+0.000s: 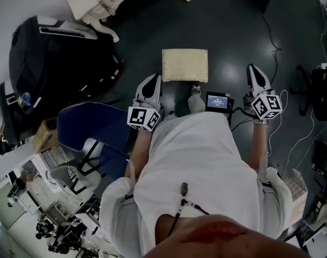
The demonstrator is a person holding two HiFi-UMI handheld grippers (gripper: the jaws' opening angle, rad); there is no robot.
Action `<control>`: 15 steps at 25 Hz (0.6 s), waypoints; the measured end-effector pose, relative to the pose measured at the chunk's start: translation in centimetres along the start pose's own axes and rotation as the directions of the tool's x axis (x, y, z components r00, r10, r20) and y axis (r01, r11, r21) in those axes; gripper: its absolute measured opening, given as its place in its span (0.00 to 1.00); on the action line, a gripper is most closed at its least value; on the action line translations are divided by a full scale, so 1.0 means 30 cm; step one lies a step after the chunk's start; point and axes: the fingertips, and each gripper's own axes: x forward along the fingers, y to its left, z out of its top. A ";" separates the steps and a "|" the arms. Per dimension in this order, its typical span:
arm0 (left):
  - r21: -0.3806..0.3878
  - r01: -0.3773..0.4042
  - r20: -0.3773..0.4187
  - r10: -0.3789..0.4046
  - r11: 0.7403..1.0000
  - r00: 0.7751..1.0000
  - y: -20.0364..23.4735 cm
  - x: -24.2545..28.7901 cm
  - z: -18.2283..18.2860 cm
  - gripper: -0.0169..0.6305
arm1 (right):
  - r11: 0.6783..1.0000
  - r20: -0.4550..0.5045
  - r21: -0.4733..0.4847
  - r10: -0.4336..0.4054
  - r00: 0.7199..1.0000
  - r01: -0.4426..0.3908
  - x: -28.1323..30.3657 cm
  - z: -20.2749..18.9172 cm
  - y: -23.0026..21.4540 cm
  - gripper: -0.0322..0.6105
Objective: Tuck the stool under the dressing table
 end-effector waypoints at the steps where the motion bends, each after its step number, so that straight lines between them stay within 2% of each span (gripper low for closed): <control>1: 0.010 -0.020 0.007 0.020 1.000 1.000 0.016 0.039 0.011 0.04 | 1.000 -0.012 -0.017 0.015 1.000 -0.016 0.066 0.015 -0.047 0.06; 5: 0.025 -0.101 0.014 0.100 0.995 0.995 0.104 0.148 0.008 0.04 | 0.993 -0.052 -0.077 0.089 0.995 -0.093 0.333 0.050 -0.157 0.06; 9: 0.001 -0.154 -0.045 0.154 0.988 0.987 0.240 0.224 -0.065 0.04 | 0.991 -0.066 -0.055 0.119 0.991 -0.123 0.558 0.033 -0.170 0.06; 12: -0.004 -0.171 -0.098 0.170 0.985 0.981 0.331 0.282 -0.139 0.04 | 0.992 -0.085 0.002 0.123 0.989 -0.123 0.674 -0.044 -0.161 0.06; 15: -0.010 -0.151 -0.132 0.149 0.988 0.980 0.436 0.360 -0.241 0.04 | 0.993 -0.117 0.033 0.119 0.986 -0.116 0.790 -0.184 -0.142 0.06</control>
